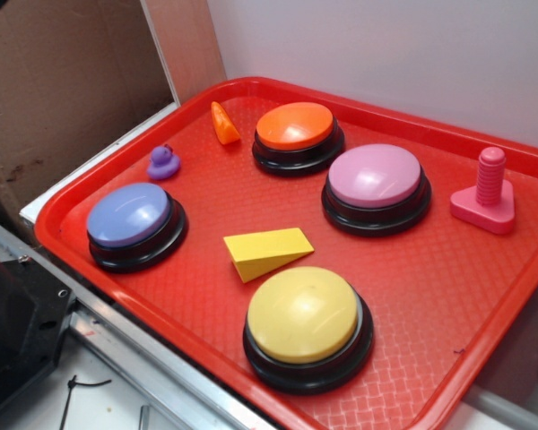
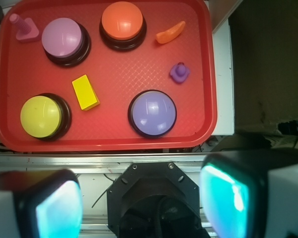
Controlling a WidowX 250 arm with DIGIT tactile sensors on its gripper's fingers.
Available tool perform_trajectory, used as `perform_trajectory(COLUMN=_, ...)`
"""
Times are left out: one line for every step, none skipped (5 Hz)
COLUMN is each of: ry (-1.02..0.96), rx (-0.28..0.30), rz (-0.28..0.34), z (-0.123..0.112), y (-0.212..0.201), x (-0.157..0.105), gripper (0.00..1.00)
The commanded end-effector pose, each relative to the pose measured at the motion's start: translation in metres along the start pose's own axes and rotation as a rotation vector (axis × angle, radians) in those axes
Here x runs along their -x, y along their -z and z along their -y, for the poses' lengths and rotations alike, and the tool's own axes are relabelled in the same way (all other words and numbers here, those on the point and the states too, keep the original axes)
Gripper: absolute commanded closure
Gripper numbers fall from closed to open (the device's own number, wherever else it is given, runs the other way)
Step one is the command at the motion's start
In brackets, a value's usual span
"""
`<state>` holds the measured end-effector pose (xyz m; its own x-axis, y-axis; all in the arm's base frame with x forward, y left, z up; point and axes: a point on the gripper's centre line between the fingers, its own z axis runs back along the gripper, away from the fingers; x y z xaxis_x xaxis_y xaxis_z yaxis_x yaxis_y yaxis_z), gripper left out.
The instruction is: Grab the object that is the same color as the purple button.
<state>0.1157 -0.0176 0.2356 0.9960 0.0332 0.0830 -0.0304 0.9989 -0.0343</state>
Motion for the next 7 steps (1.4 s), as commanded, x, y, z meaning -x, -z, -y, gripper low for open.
perform_trajectory(ry=0.000, rx=0.000, rz=0.000, z=0.000, y=0.000, x=0.000, gripper=0.00)
perform_trajectory(ry=-0.060, rx=-0.037, rz=0.016, z=-0.014, y=0.006, x=-0.026, gripper=0.00)
perform_trajectory(ry=-0.126, rx=-0.031, rz=-0.011, z=-0.031, y=0.015, x=-0.061, gripper=0.00)
perform_trajectory(ry=-0.105, rx=-0.092, rz=-0.056, z=-0.040, y=0.033, x=-0.090, gripper=0.00)
perform_trajectory(ry=0.073, rx=-0.101, rz=-0.120, z=-0.057, y=0.084, x=-0.094, gripper=0.00)
perform_trajectory(ry=0.159, rx=-0.159, rz=-0.150, z=-0.064, y=0.118, x=-0.091, gripper=0.00)
perform_trajectory(ry=0.228, rx=-0.167, rz=-0.171, z=-0.063, y=0.148, x=-0.095, gripper=0.00)
